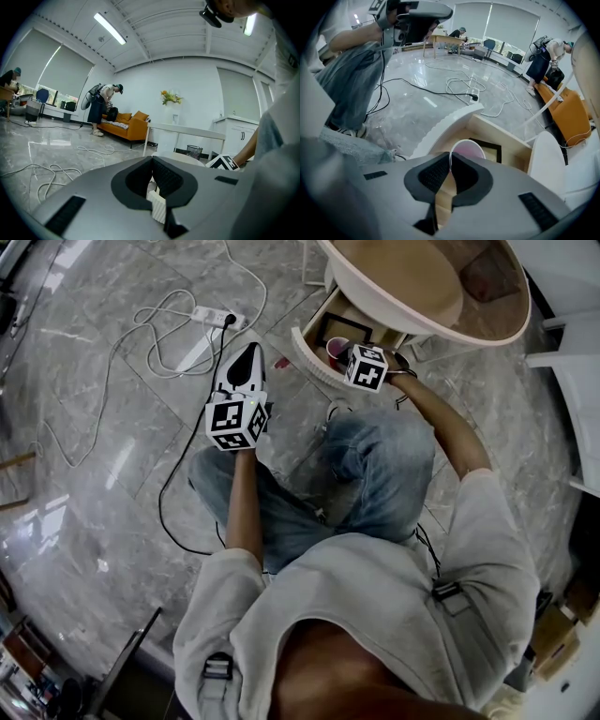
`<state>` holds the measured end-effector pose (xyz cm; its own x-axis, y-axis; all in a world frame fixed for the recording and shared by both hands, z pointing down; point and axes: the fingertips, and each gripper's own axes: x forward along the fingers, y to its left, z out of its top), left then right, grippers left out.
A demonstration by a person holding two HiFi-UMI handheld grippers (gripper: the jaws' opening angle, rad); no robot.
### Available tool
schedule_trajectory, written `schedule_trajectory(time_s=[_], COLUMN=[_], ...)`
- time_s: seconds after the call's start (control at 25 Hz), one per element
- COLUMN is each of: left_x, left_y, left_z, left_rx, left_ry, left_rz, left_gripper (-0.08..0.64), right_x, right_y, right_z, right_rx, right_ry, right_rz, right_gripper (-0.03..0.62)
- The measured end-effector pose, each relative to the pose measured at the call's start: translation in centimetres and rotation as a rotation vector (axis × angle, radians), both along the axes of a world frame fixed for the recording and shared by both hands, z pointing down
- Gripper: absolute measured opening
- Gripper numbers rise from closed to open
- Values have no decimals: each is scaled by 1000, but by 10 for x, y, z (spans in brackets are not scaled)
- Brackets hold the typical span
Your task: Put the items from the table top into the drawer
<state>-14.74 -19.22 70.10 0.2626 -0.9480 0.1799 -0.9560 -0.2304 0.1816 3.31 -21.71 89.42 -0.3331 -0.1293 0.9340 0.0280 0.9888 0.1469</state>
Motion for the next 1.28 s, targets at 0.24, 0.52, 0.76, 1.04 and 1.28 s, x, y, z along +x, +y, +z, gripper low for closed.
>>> schedule_trajectory(time_s=[0.24,0.52,0.76,1.04,1.28], left_x=[0,4,4,4,6], left_y=[-1,-2,-1,-4,-6], left_z=[3,5,5,8,11], left_rx=[-6,-8,-5,-10,-9], left_ry=[4,5,7,12,18], left_rz=[5,16,16,16,22], left_gripper=[15,15,15,15,15], right_x=[-1,1,9,8,-17], right_y=[3,8,8,1,-10], right_z=[6,12,16,-4,-41], right_rx=[-26,-66,-116,-135,-79], right_ry=[-16,-18,-23,-94,-285], right_rz=[22,23,62,86,153], right_gripper=[35,37,117,209,155])
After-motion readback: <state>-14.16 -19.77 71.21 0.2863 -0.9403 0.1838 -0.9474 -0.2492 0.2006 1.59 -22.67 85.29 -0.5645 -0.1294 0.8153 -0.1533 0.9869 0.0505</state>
